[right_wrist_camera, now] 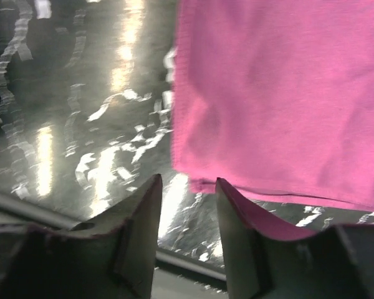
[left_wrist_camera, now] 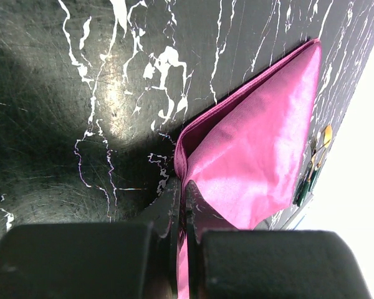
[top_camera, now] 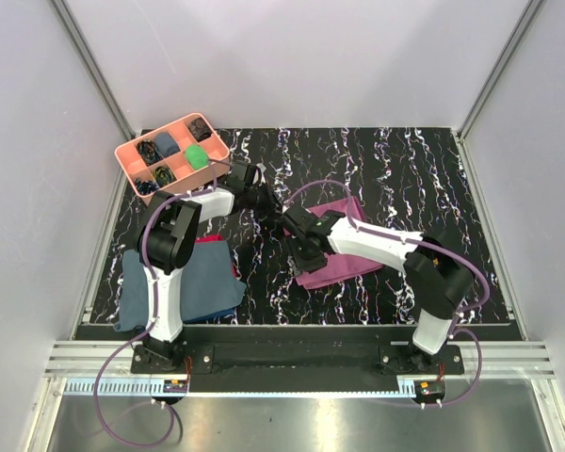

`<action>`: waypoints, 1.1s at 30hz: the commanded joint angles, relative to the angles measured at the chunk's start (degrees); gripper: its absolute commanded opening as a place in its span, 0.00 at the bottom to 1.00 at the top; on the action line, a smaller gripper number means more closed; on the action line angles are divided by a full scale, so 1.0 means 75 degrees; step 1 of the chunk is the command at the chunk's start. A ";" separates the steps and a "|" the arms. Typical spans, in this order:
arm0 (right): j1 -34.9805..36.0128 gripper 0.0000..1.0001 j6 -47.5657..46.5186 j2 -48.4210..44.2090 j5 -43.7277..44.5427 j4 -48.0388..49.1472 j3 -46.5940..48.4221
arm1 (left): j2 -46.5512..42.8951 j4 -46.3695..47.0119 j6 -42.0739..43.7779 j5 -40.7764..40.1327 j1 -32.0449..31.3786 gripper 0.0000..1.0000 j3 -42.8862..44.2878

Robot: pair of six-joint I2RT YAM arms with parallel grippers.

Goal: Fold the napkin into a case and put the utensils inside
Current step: Fold the lower triangle-folded napkin at the center of the board.

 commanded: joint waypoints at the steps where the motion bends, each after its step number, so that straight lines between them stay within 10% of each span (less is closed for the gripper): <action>1: 0.0232 0.47 -0.0126 0.0321 0.1121 -0.0260 0.0341 | -0.0257 0.0136 0.0053 0.0207 0.0033 0.00 -0.0062; 21: 0.0760 0.52 0.0002 0.1387 0.1612 -0.0073 0.0178 | -0.0304 0.0347 -0.0158 0.0394 0.0162 0.00 -0.0320; 33: 0.1135 0.00 0.0061 0.1354 0.1029 0.0384 0.0353 | -0.1181 0.0581 -0.0650 0.0043 0.0454 0.00 -0.1210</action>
